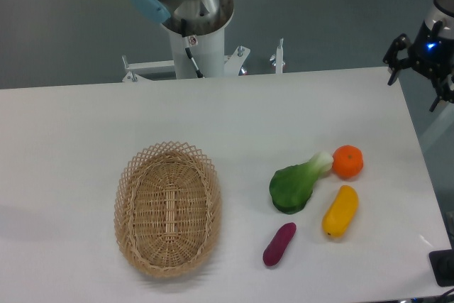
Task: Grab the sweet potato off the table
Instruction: 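Move the open gripper from its start pose toward the vegetables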
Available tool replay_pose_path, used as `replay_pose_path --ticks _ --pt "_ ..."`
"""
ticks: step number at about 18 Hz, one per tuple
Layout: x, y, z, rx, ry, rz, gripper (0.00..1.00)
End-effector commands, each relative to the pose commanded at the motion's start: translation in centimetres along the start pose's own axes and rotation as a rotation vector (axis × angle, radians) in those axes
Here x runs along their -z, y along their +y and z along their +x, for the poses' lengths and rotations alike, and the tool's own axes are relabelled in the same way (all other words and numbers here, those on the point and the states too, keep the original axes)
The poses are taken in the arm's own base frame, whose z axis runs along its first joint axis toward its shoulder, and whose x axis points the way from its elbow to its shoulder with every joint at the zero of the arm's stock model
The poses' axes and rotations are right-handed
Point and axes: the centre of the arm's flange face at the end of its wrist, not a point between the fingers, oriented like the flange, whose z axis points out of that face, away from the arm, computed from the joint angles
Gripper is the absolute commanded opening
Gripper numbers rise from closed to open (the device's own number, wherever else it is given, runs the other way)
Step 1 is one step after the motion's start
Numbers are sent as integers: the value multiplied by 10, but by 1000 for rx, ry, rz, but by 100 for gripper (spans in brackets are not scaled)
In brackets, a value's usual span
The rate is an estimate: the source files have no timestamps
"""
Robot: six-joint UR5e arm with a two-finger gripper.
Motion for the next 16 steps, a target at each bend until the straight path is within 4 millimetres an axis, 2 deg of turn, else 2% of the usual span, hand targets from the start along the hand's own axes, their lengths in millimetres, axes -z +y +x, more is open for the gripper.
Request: replay_pose_path --ticks 9,10,13,16 --pt "-9 -3 3 61 15 14 100" --pt "-11 -13 3 71 19 16 100" --pt "-21 -26 4 103 28 19 100" --pt "-38 -61 2 162 -19 15 100"
